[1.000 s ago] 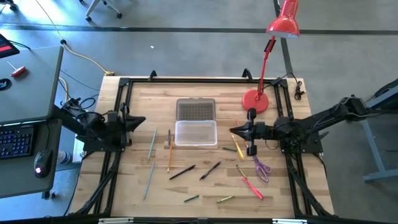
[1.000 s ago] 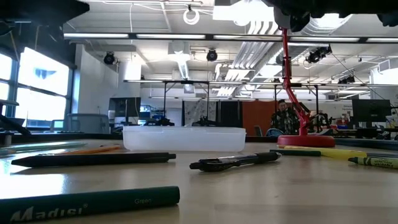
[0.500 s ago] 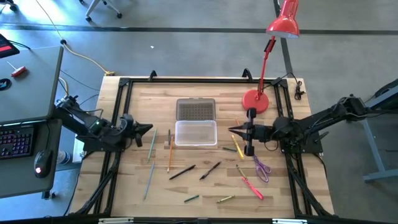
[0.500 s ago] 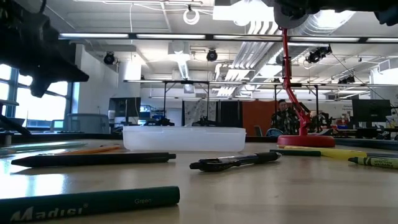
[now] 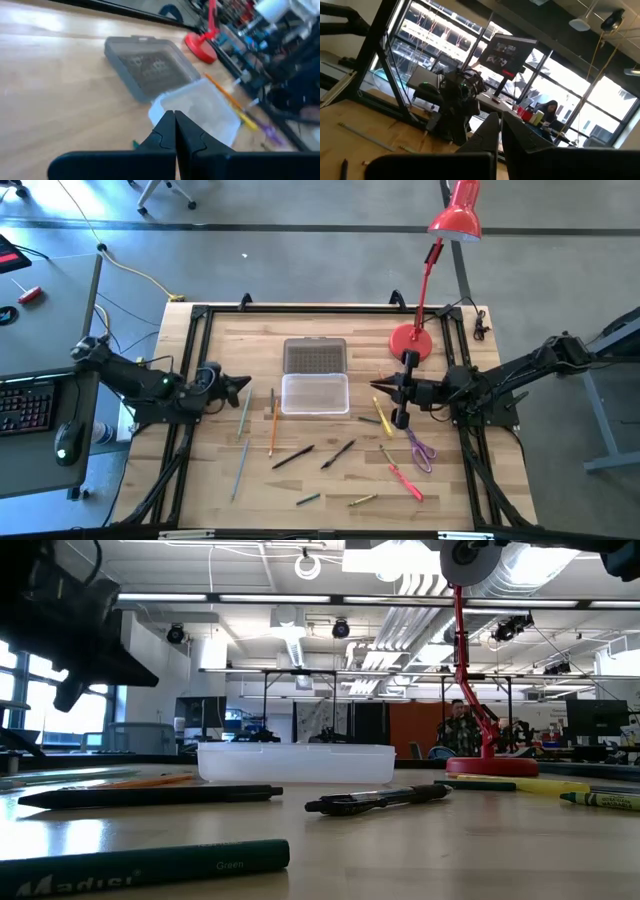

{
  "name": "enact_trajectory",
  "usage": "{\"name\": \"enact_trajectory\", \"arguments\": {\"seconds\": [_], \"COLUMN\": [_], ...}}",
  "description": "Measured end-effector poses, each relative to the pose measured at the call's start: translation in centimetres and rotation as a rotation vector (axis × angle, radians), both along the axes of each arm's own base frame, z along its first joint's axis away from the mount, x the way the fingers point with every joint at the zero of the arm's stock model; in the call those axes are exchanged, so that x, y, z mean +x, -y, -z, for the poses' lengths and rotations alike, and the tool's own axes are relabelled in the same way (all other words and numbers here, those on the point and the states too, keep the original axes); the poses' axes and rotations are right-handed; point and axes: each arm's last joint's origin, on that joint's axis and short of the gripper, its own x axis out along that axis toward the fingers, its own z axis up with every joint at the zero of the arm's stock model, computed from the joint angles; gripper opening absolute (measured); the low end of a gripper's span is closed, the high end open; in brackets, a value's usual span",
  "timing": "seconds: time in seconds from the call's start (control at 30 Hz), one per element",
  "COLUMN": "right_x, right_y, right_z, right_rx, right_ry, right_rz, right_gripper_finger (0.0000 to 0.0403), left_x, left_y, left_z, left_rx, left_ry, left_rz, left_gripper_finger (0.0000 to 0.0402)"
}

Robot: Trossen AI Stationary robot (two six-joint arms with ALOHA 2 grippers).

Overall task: Pick & place school supplies into a supply box
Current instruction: Put the top light blue pencil into the supply box

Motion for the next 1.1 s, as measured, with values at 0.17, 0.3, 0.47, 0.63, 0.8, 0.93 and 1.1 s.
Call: {"name": "enact_trajectory", "arguments": {"seconds": [0.17,0.3,0.47,0.63,0.8,0.93,1.1], "right_x": [0.0,0.0,0.0,0.0,0.0,-0.1,-0.1], "right_y": [0.0,0.0,0.0,-0.2,-0.5,-0.7,-0.8], "right_z": [0.0,0.0,0.0,0.0,0.0,0.0,0.1], "right_rx": [-0.052,-0.112,-0.155,-0.197,-0.245,-0.261,-0.281], "right_ry": [-0.003,-0.006,-0.006,0.003,0.022,0.032,0.032], "right_rz": [0.012,0.026,0.032,-0.027,-0.134,-0.197,-0.216], "right_gripper_finger": [0.0000,0.0000,0.0000,0.0000,0.0000,0.0000,0.0000], "left_x": [0.6,1.0,1.4,1.7,1.8,2.0,2.1], "left_y": [-1.0,-1.2,-1.1,-1.0,-0.9,-0.8,-0.6], "left_z": [0.0,0.6,1.5,2.1,2.7,3.5,4.7], "left_rx": [0.091,0.153,0.150,0.043,-0.087,-0.104,-0.174], "left_ry": [-0.115,-0.242,-0.325,-0.325,-0.304,-0.366,-0.454], "left_rz": [-0.026,0.076,0.089,0.071,-0.010,-0.017,-0.013], "left_gripper_finger": [0.0026,0.0032,0.0076,0.0127,0.0137,0.0122,0.0111]}}
